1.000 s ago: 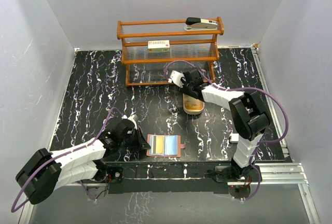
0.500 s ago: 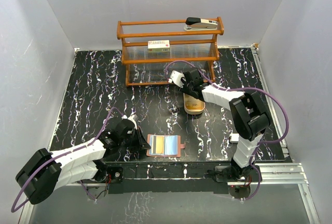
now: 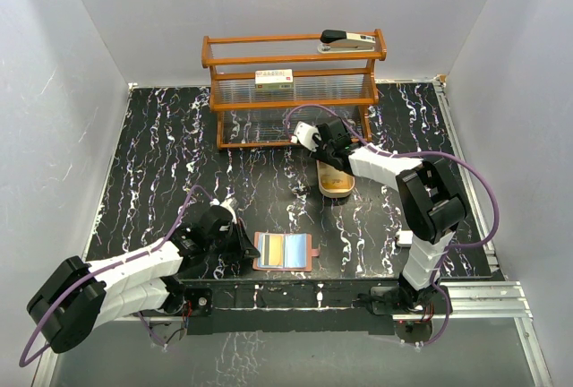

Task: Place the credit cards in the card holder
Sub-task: Pick up the credit card from the storage box.

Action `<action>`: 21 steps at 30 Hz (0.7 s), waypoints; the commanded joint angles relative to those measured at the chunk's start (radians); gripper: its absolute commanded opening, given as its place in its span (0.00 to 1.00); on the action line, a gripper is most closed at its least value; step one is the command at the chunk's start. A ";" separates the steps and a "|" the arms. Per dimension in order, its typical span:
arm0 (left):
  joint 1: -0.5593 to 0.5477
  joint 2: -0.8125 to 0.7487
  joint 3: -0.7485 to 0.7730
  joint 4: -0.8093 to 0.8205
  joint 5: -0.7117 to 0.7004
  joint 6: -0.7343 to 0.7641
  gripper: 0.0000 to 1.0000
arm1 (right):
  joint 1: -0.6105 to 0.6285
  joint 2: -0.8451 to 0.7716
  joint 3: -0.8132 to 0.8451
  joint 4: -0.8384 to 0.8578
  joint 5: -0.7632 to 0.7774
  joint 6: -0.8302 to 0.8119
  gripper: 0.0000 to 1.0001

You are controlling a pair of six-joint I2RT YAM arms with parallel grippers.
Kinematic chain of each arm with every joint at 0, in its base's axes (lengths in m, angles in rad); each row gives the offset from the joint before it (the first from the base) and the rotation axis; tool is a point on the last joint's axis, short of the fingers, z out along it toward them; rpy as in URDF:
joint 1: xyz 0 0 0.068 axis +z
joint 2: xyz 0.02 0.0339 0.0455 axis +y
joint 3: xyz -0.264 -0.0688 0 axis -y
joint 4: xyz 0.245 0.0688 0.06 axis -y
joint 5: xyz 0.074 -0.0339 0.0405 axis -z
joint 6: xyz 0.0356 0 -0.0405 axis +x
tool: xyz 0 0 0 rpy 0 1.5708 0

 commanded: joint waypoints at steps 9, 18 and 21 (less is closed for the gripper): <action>-0.006 -0.015 -0.001 -0.018 -0.005 0.009 0.00 | -0.019 -0.070 0.063 0.073 0.054 -0.007 0.35; -0.006 -0.025 -0.003 -0.026 -0.010 0.009 0.00 | -0.018 -0.110 0.100 -0.059 -0.002 0.044 0.17; -0.006 -0.020 -0.005 -0.018 -0.006 0.007 0.00 | -0.017 -0.153 0.078 -0.064 -0.015 0.065 0.14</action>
